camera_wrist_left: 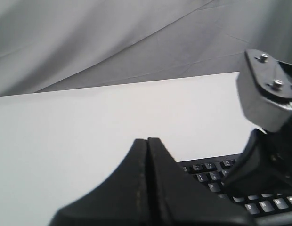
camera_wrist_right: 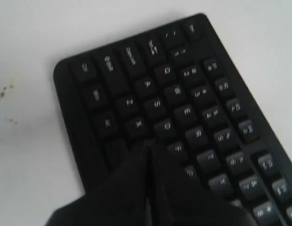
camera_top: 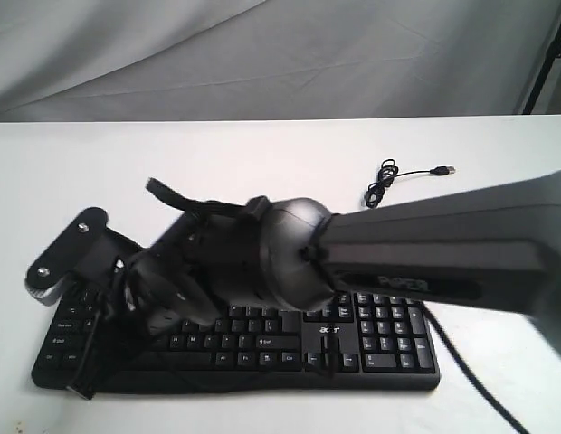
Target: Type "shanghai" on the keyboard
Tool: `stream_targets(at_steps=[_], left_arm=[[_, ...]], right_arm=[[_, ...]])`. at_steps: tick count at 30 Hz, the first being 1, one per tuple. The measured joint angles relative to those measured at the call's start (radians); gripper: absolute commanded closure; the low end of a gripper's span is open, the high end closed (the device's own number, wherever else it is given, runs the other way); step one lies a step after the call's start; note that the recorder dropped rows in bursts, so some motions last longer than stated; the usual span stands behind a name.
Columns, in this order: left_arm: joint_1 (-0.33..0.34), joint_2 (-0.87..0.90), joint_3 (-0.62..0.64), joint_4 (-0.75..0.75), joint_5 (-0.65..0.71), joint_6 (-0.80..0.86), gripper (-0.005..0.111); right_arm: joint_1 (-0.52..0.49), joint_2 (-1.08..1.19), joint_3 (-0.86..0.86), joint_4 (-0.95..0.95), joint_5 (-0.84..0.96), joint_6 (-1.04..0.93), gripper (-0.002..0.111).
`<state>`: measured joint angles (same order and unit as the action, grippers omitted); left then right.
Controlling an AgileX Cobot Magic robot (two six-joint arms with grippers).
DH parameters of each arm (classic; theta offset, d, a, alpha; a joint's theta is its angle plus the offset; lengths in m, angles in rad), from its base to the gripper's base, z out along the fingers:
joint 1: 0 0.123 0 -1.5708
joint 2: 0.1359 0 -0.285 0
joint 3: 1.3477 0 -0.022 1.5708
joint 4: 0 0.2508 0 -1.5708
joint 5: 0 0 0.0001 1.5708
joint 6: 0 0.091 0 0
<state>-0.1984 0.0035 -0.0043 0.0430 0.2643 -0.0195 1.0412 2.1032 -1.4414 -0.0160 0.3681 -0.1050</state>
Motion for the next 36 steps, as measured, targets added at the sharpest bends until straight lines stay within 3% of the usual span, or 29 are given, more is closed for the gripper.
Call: stream_targets(at_steps=[8, 36], left_arm=[[0.0, 0.0, 0.0, 0.0, 0.0, 0.0, 0.107], [0.0, 0.0, 0.0, 0.0, 0.0, 0.0, 0.107]], right_arm=[[-0.063, -0.074, 0.223, 0.078, -0.162, -0.04, 0.108], [-0.066, -0.036, 0.208, 0.122, -0.198, -0.102, 0.108]])
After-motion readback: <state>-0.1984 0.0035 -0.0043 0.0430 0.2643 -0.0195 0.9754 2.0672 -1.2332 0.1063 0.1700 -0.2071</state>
